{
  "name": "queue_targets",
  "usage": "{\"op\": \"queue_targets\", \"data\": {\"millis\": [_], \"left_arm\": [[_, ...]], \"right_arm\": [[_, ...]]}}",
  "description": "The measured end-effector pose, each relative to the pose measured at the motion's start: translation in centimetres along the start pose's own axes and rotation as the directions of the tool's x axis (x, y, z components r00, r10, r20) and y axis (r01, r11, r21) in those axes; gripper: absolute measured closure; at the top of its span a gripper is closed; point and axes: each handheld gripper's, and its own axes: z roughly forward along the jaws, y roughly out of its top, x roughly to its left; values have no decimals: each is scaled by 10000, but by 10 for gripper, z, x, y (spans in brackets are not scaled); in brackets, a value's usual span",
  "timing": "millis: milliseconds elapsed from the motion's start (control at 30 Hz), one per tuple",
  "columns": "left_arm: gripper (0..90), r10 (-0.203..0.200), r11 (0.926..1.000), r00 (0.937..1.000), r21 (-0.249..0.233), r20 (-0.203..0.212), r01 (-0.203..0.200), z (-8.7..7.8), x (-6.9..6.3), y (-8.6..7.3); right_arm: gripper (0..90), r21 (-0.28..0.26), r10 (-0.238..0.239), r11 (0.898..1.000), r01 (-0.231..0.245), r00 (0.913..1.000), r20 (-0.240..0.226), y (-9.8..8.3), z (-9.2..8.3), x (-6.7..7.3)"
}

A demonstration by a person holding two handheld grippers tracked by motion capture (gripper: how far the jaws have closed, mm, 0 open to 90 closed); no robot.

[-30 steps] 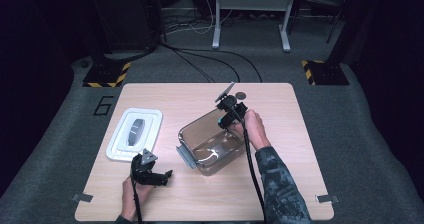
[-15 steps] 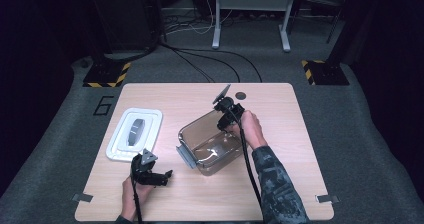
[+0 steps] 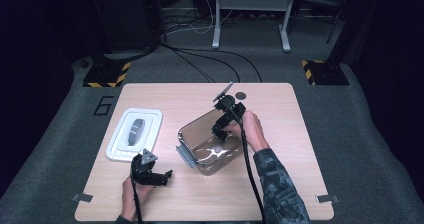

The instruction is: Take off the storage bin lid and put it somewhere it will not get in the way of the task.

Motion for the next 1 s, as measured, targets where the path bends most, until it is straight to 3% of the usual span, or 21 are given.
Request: {"op": "queue_targets", "data": {"millis": [200,333,600,1000], "left_arm": [[14,12,10000,10000,40,36,-12,0,0,0],[14,17,10000,10000,40,38,-17,0,0,0],[14,34,10000,10000,44,47,-34,0,0,0],[14,30,10000,10000,43,47,-30,0,0,0]], "right_arm": [[77,-1135,-8,9935,6,10000,-15,-16,-29,4],[42,-1522,32,9883,-31,10000,8,-27,-43,2],[9,-2077,215,9781,-155,9994,268,-59,-67,-8],[2,-2587,1090,9616,-919,9926,527,-115,-82,-21]]}}
